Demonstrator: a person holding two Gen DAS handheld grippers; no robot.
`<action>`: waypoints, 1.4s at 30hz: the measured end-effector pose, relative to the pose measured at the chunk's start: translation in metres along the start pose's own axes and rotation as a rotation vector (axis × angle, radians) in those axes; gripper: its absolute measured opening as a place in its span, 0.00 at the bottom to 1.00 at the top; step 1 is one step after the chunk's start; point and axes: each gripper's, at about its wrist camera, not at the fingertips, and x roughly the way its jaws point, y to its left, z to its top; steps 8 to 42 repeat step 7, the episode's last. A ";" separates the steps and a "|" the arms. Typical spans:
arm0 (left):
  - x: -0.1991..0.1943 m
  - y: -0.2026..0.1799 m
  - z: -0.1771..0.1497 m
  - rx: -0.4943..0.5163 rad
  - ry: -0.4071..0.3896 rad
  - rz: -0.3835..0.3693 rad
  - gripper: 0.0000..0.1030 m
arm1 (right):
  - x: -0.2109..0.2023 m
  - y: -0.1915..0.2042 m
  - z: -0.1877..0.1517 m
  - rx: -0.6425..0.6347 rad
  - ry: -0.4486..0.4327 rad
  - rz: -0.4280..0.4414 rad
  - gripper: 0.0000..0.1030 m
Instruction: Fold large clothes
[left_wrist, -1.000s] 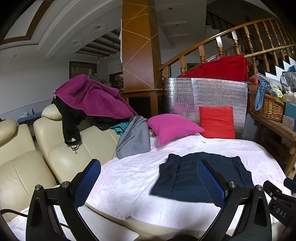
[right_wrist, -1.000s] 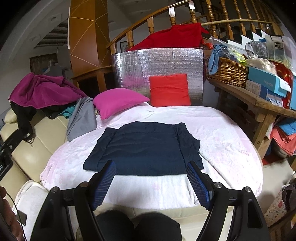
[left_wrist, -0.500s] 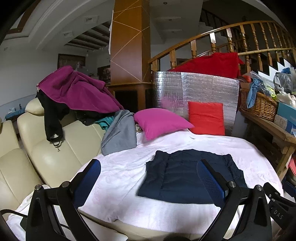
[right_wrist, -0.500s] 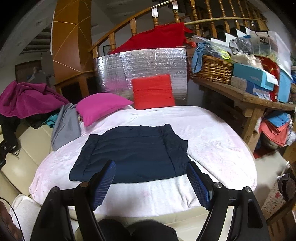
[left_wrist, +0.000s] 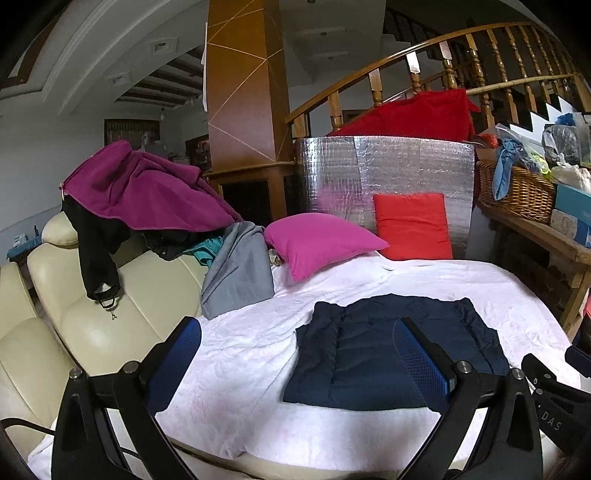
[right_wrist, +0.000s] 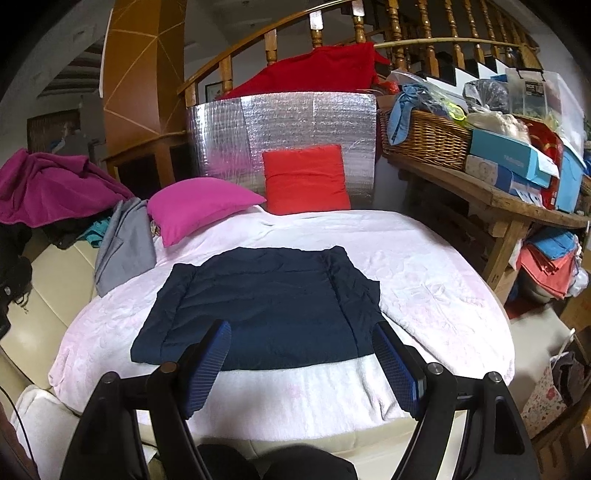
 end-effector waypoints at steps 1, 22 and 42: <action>0.005 0.000 0.001 -0.001 0.003 -0.002 1.00 | 0.005 0.001 0.002 0.000 0.001 0.003 0.79; 0.043 0.004 0.003 -0.034 0.010 -0.038 1.00 | 0.039 0.004 0.009 -0.019 0.025 0.015 0.79; 0.043 0.004 0.003 -0.034 0.010 -0.038 1.00 | 0.039 0.004 0.009 -0.019 0.025 0.015 0.79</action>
